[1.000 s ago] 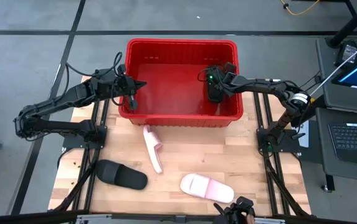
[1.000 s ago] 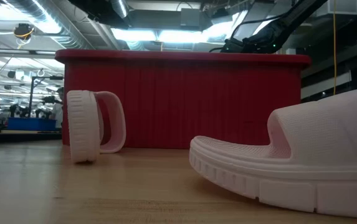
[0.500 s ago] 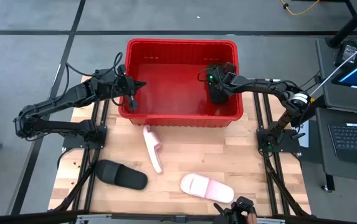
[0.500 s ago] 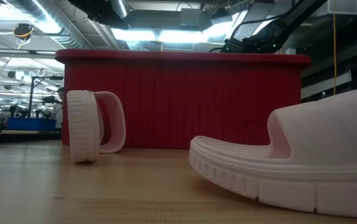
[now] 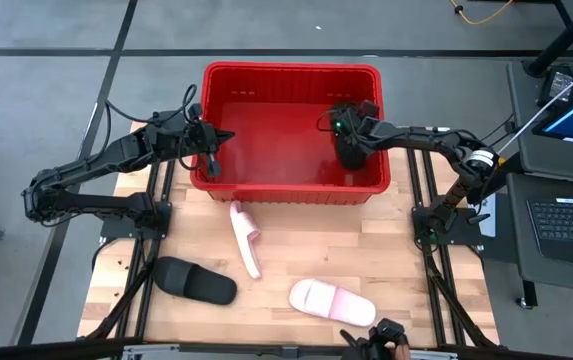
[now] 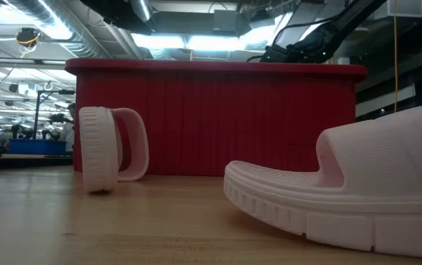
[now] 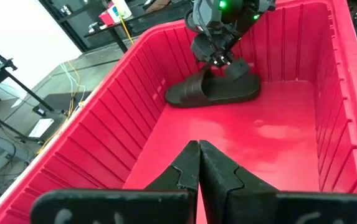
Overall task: Pick and place slides into bin
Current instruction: Put the black slide into the red bin
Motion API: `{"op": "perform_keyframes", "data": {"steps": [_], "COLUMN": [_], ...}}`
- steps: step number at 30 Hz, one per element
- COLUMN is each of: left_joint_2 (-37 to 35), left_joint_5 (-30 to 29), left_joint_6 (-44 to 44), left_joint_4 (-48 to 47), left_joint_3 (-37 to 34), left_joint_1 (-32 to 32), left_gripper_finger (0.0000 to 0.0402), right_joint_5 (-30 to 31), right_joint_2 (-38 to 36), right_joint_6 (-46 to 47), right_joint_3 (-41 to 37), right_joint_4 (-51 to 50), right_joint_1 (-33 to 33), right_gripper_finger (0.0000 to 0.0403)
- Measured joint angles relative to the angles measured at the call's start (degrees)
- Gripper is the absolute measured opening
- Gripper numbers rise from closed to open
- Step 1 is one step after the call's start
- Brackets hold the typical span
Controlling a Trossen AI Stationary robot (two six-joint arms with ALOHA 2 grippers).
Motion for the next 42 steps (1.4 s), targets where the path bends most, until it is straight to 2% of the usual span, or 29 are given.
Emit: {"op": "perform_keyframes", "data": {"steps": [10,20,22,27,33,37,42], "left_joint_2": [0.0,0.0,-0.1,-0.9,-2.2,-2.7,-2.9], "left_joint_5": [0.0,0.2,1.7,5.5,5.7,6.0,10.6], "left_joint_6": [0.0,0.9,0.8,1.9,5.0,6.3,8.6], "left_joint_4": [0.0,0.0,0.0,0.0,0.0,0.0,-1.3], "left_joint_3": [0.0,0.0,0.0,0.0,0.0,0.0,0.0], "left_joint_1": [0.0,0.0,0.0,0.0,0.0,0.0,0.0], "left_gripper_finger": [0.0003,0.0001,0.0001,0.0002,0.0003,0.0001,0.0002], "right_joint_5": [-0.1,-0.2,-0.2,-0.3,-1.2,-1.3,-1.3], "right_joint_2": [0.0,-0.1,-0.1,-0.1,-0.2,-0.2,-0.2], "right_joint_6": [0.2,0.0,0.0,0.4,7.0,8.7,9.0], "right_joint_3": [5.3,13.4,14.9,20.6,29.3,34.3,38.8], "right_joint_4": [-0.6,-7.1,-8.3,-15.3,-24.9,-27.2,-27.3], "right_joint_1": [1.2,4.0,4.7,7.2,10.8,13.2,16.0], "right_gripper_finger": [0.0097,0.0097,0.0095,0.0069,0.0009,0.0009,0.0005]}}
